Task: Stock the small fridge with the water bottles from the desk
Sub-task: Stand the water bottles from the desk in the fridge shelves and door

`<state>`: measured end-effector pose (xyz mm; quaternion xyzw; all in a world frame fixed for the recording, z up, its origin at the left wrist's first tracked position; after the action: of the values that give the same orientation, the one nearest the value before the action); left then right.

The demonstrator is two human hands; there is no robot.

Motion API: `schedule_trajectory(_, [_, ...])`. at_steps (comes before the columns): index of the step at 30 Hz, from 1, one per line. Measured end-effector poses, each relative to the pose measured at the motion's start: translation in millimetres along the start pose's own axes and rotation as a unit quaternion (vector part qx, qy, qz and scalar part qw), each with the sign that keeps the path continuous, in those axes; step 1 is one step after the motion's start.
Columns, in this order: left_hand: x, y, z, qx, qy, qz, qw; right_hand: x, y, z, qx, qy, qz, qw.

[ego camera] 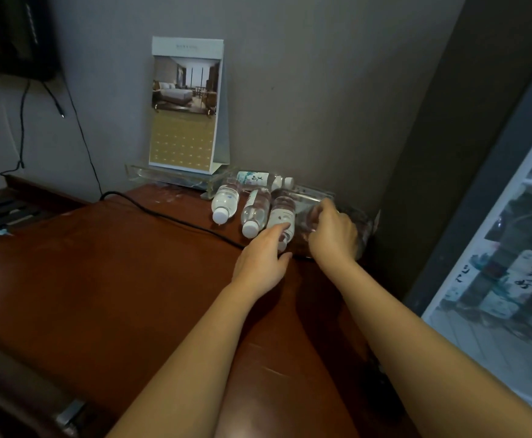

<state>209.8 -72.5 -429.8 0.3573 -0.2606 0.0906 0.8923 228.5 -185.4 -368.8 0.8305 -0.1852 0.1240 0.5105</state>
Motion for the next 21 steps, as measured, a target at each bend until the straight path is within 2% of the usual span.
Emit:
schedule_trajectory(6, [1.8, -2.7, 2.7, -0.085, -0.047, 0.013, 0.995, -15.0, 47.2, -11.1, 0.021, 0.082, 0.003, 0.996])
schedule_trajectory(9, [0.9, -0.7, 10.0, -0.175, -0.029, 0.000, 0.984, -14.5, 78.7, -16.6, 0.027, 0.103, -0.019, 0.994])
schedule_trajectory(13, [-4.4, -1.3, 18.8, -0.351, 0.040, -0.136, 0.926, -14.8, 98.3, -24.2, -0.009, 0.119, -0.048, 0.992])
schedule_trajectory(16, [-9.4, -8.4, 23.0, -0.363, 0.035, -0.213, 0.907, -17.9, 94.0, -23.0, -0.045, 0.111, -0.069, 0.990])
schedule_trajectory(21, [-11.2, -9.2, 26.9, -0.379, 0.040, -0.246, 0.891, -22.4, 91.1, -16.0, -0.072, 0.113, -0.078, 0.988])
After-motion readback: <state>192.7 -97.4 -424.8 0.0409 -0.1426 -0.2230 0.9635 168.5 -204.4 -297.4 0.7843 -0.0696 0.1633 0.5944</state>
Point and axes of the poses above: each hand's wrist, its own x-axis towards the middle knuckle, its own y-axis out of the back of the hand, z = x × y, the point moved 2 cm from there along x, towards the middle knuckle, and after that the axes turned 6 degrees about -y, right-handed, at the moved point
